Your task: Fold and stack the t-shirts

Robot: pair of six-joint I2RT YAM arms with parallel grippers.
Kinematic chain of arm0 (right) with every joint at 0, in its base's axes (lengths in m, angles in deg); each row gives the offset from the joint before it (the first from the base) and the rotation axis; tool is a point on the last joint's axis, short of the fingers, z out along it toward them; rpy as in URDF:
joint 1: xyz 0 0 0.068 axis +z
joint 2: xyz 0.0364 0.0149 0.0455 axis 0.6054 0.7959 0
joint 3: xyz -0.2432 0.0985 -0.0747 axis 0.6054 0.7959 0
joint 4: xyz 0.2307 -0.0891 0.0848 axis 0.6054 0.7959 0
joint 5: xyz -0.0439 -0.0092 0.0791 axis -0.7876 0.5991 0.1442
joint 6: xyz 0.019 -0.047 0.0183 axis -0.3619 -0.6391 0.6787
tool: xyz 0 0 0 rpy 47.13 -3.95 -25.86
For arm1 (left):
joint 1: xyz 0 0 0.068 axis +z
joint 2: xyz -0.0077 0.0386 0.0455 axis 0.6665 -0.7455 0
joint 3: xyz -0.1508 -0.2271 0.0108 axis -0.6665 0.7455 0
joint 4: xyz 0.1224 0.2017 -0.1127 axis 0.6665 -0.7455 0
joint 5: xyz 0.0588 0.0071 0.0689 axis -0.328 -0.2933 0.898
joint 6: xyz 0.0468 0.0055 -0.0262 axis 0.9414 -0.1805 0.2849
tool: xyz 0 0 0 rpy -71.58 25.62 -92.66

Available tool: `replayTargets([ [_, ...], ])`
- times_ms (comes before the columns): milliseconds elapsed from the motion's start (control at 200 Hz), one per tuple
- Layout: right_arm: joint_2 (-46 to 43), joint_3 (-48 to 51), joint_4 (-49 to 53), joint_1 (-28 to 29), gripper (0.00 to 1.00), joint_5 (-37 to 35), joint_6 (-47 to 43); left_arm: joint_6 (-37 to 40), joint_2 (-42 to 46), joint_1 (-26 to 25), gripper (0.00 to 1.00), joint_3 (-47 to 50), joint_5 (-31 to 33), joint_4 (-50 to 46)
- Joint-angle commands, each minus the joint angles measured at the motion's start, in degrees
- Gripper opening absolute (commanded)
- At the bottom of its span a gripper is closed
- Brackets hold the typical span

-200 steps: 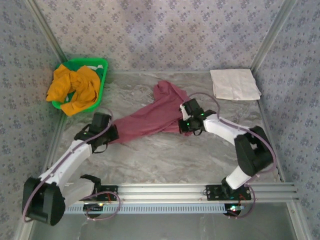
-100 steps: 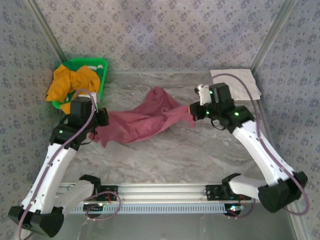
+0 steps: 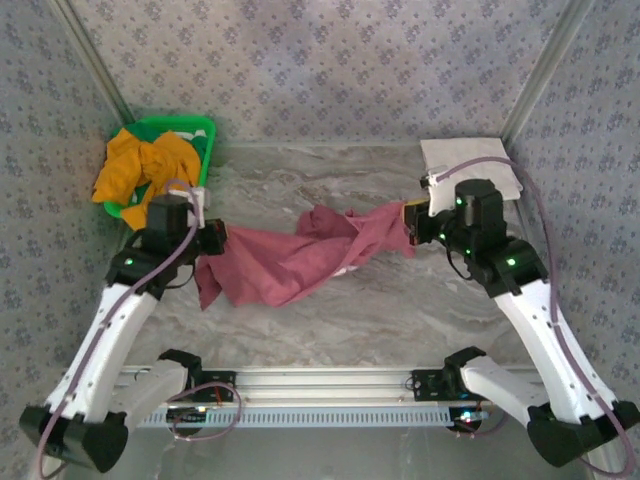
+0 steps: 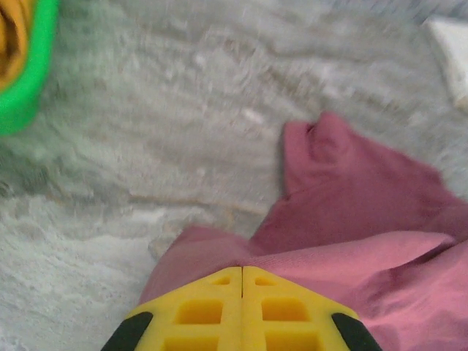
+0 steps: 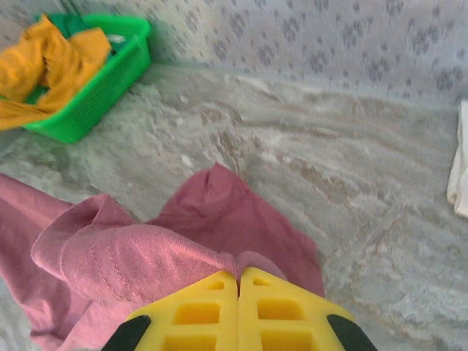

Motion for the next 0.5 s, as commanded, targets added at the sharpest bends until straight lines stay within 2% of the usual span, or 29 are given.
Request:
replayTargets([
  [0, 4.5, 3.6, -6.2, -2.4, 0.00, -1.8, 3.1, 1.4, -5.6, 1.5, 0.01, 3.8, -1.1, 11.1],
  [30, 5.8, 3.9, -7.1, -3.3, 0.00, -1.8, 3.9, 1.7, -7.5, 2.2, 0.09, 4.2, -0.6, 13.5],
  [105, 9.1, 4.3, -9.4, -5.9, 0.00, -1.1, 5.2, 2.3, -11.8, 4.2, 0.12, 3.4, 0.4, 16.2],
  [140, 10.8, 4.3, -10.5, -6.7, 0.00, -1.2, 5.7, 1.9, -13.2, 4.9, 0.25, 2.0, 0.6, 15.4],
  [165, 12.0, 4.0, -11.0, -7.3, 0.00, -1.6, 6.2, 1.9, -13.7, 4.9, 0.30, 1.0, 0.3, 14.7],
  [315, 19.7, 0.9, -10.7, -10.4, 0.00, -3.2, 8.7, 0.4, -10.1, 1.8, 0.49, 1.7, 2.4, 7.9],
  [415, 23.5, 0.2, -13.0, -11.3, 0.00, -2.6, 9.3, -4.0, -5.2, -1.6, 0.51, 5.7, 5.0, 0.8],
  [495, 25.4, -0.2, -13.8, -11.4, 0.00, -2.3, 9.2, -8.1, -0.7, -6.9, 0.49, 10.3, 4.7, -0.4],
])
